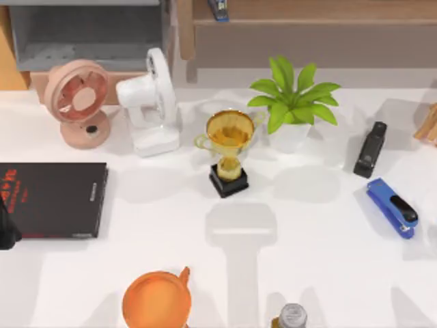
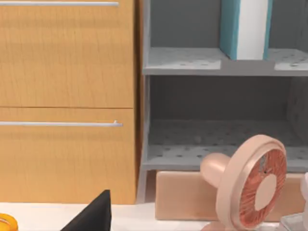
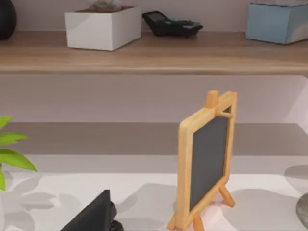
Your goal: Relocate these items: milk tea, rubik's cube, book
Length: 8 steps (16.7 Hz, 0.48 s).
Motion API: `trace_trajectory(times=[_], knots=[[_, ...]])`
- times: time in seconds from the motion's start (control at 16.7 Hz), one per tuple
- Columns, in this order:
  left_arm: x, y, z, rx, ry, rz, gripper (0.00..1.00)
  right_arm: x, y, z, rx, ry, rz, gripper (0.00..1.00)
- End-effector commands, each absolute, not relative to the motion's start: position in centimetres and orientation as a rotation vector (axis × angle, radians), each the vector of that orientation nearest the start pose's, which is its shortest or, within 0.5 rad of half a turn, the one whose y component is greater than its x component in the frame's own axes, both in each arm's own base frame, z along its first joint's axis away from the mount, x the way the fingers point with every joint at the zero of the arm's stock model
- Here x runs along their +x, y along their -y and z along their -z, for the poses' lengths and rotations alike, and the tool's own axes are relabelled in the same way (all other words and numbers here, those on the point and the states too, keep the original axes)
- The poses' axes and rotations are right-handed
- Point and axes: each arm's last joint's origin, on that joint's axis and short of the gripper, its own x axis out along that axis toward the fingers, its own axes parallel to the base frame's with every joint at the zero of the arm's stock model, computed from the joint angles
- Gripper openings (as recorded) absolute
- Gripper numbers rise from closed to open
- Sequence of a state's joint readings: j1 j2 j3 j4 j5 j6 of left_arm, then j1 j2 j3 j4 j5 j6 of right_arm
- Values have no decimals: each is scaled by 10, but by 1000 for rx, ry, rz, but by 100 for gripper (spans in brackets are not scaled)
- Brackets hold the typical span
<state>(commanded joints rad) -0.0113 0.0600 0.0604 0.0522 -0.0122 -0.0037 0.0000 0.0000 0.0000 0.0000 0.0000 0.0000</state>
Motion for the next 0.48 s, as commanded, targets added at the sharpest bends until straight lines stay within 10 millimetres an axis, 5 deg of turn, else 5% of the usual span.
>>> trace_trajectory(times=[0.24,0.48], knots=[[117,5,-244,-19,147,8,100,106,1,-160,0,0,0,100],[168,11,-297,-27,120,14,100,106,1,-160,0,0,0,100]])
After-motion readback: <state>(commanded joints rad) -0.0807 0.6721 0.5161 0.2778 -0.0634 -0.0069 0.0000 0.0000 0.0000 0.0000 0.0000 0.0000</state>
